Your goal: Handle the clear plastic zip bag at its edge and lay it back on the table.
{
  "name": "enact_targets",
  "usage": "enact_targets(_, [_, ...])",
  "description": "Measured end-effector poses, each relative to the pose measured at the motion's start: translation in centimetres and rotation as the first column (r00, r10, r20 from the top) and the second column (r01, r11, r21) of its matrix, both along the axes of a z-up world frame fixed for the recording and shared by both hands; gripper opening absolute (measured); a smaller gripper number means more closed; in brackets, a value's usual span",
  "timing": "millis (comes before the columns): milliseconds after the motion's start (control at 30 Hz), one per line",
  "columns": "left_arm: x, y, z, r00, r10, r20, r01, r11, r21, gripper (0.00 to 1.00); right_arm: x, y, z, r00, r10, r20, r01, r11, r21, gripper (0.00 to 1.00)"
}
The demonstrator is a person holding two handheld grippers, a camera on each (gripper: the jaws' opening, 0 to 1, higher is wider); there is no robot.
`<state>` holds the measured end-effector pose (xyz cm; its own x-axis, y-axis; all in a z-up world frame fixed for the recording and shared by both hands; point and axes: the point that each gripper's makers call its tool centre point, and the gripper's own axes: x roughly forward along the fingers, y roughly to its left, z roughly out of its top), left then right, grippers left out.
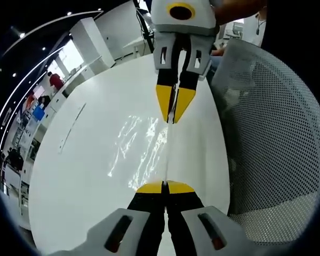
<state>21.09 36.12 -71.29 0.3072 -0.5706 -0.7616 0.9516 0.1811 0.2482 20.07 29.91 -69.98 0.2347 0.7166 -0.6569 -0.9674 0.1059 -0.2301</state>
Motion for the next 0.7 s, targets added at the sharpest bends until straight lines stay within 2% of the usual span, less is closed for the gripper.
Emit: enact_targets(700, [0.01, 0.58, -0.14, 1.0, 0.02, -0.004, -0.02, 1.0, 0.002, 0.0, 0.12, -0.68, -0.1, 1.0, -0.013, -0.004, 0.013, 1.0, -0.005, 0.0])
